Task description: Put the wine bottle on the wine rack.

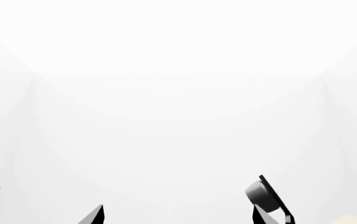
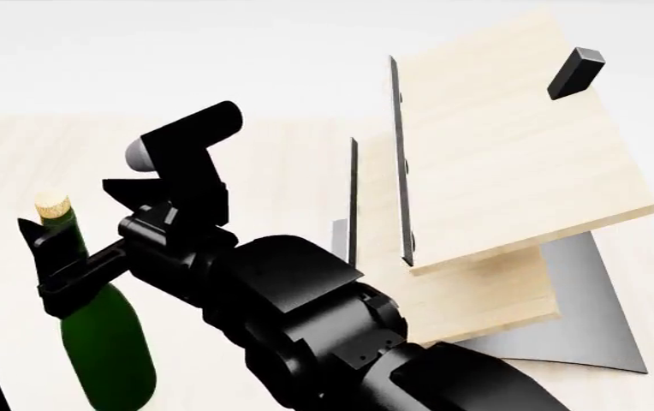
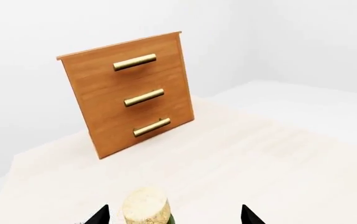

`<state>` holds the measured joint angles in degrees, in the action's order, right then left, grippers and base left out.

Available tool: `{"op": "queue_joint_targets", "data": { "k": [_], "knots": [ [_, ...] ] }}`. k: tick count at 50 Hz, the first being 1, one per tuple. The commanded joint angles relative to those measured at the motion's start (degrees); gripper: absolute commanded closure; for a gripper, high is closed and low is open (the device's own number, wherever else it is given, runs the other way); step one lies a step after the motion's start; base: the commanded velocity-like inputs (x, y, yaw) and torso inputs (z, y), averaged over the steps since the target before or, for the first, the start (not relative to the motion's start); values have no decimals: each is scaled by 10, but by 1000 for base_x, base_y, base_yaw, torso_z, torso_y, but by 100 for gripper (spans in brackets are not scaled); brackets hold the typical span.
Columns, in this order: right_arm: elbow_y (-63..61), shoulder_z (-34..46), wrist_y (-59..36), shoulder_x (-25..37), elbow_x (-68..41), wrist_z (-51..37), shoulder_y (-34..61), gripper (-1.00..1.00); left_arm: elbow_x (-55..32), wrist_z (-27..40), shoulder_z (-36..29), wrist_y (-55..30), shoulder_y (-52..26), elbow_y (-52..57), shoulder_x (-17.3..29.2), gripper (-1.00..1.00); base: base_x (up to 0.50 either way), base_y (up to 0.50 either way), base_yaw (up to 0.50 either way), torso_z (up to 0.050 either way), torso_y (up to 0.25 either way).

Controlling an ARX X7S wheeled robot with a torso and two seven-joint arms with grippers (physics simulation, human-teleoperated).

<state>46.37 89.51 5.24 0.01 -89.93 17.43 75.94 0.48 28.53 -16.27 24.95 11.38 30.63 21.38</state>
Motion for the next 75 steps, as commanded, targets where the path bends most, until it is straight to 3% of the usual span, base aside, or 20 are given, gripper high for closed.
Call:
{"op": "queue_joint_targets", "data": {
  "k": [1,11,12,28,40,58,65,75],
  "knots": [
    [-1,5,0,0,6,-4,-6,-100,-1,2,0,-1,0,3,2,-100,0,0,0,0,0],
    [-11,4,-5,0,16,-15,-16,-100,-3,4,1,-1,1,6,4,-100,0,0,0,0,0],
    [-14,3,-3,0,16,-18,-16,100,-3,4,1,-1,1,5,4,-100,0,0,0,0,0],
    [-10,3,4,0,14,-18,-14,100,-2,5,-2,1,-1,0,4,-100,0,0,0,0,0],
    [-22,-12,20,7,-28,-24,50,100,3,3,-10,-1,-2,0,3,-100,0,0,0,0,0],
    [-202,-69,28,144,-68,-150,92,100,4,3,-15,-3,-4,-2,3,-100,0,0,0,0,1],
    [-254,-121,16,205,-150,-237,96,100,3,6,-12,0,-3,-1,5,-100,0,0,0,0,1],
    [-277,-205,23,262,-271,-286,82,100,5,7,-14,0,-3,-2,5,-100,0,0,0,0,0]
  ]
}}
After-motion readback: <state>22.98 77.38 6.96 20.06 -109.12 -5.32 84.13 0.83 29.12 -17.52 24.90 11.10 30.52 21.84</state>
